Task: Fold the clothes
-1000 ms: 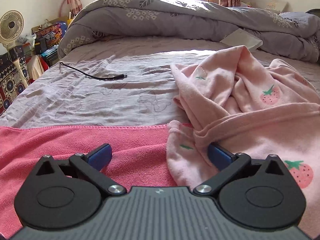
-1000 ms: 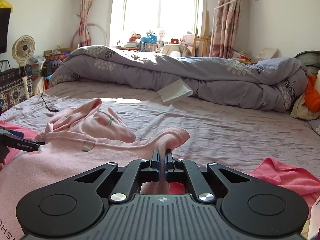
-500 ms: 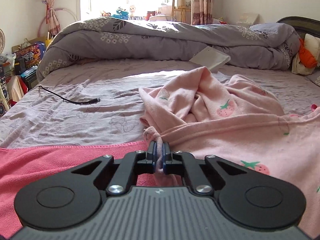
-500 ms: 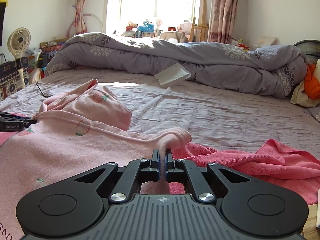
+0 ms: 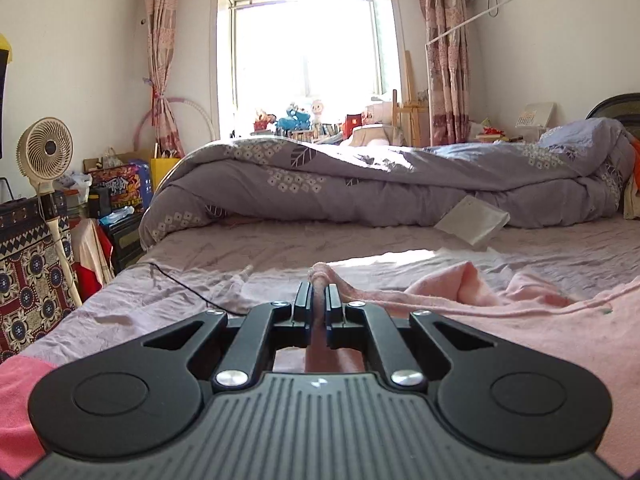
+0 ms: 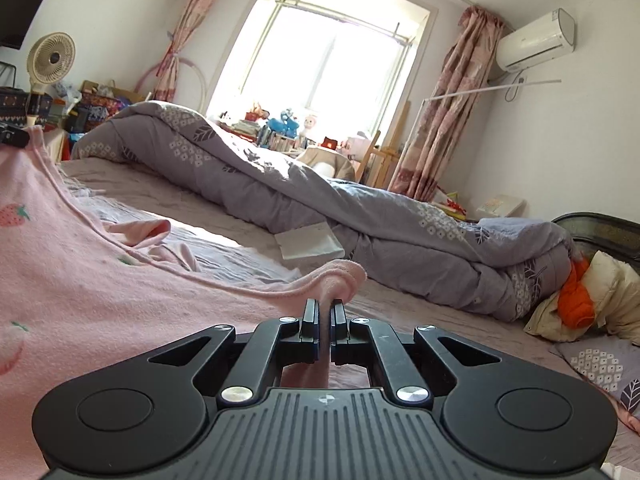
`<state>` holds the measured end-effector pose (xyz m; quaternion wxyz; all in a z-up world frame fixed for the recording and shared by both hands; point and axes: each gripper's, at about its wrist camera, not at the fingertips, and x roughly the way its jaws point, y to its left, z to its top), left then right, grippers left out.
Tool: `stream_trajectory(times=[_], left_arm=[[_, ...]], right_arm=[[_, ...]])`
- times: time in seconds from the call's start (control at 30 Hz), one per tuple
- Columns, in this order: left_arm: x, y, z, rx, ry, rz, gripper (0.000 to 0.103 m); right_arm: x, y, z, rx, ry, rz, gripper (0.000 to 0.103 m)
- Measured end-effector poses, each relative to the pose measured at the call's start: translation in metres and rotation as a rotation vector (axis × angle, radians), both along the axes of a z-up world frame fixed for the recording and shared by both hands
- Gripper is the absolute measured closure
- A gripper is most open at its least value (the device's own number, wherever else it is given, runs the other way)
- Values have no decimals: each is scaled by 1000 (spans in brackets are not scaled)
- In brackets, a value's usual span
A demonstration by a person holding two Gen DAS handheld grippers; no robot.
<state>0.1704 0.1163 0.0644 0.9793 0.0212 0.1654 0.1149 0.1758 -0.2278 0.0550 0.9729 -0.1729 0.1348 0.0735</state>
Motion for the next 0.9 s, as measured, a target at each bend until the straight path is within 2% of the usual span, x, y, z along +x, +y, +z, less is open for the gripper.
stream_trajectory(times=[0.1, 0.17, 0.23, 0.3, 0.4, 0.47, 0.5, 0.53, 0.57, 0.63, 0.73, 0.8, 0.9], left_arm=[[27, 5, -55, 33, 162, 45, 98], [49, 16, -64, -32, 303, 62, 96], [48, 25, -68, -85, 300, 60, 94], [49, 23, -69, -71, 307, 60, 94], [48, 5, -72, 38, 331, 72, 92], [50, 4, -65, 96, 347, 101, 77], [48, 6, -60, 119, 352, 119, 55], [47, 9, -55, 141, 357, 138, 41], [46, 11, -50, 164, 363, 156, 38], [29, 31, -33, 75, 345, 161, 38], [-1, 62, -9, -54, 326, 160, 36], [-23, 72, 1, -69, 308, 179, 36], [-73, 73, 14, -19, 261, 190, 35]], right_arm=[[34, -2, -28, 9, 98, -55, 97], [54, -4, -51, 4, 171, -90, 97], [72, -8, -67, 20, 276, -104, 96], [88, -10, -76, 37, 366, -108, 96], [94, -8, -80, 38, 380, -103, 96], [90, -6, -77, 18, 375, -113, 94], [86, -6, -73, 10, 373, -122, 88], [79, -8, -66, 16, 372, -132, 79], [68, -13, -56, 41, 365, -126, 75], [35, -25, -30, 91, 314, -65, 63], [-27, -39, 6, 102, 219, 19, 59], [-74, -48, 22, 133, 188, 99, 57], [-147, -55, 28, 181, 183, 220, 56]])
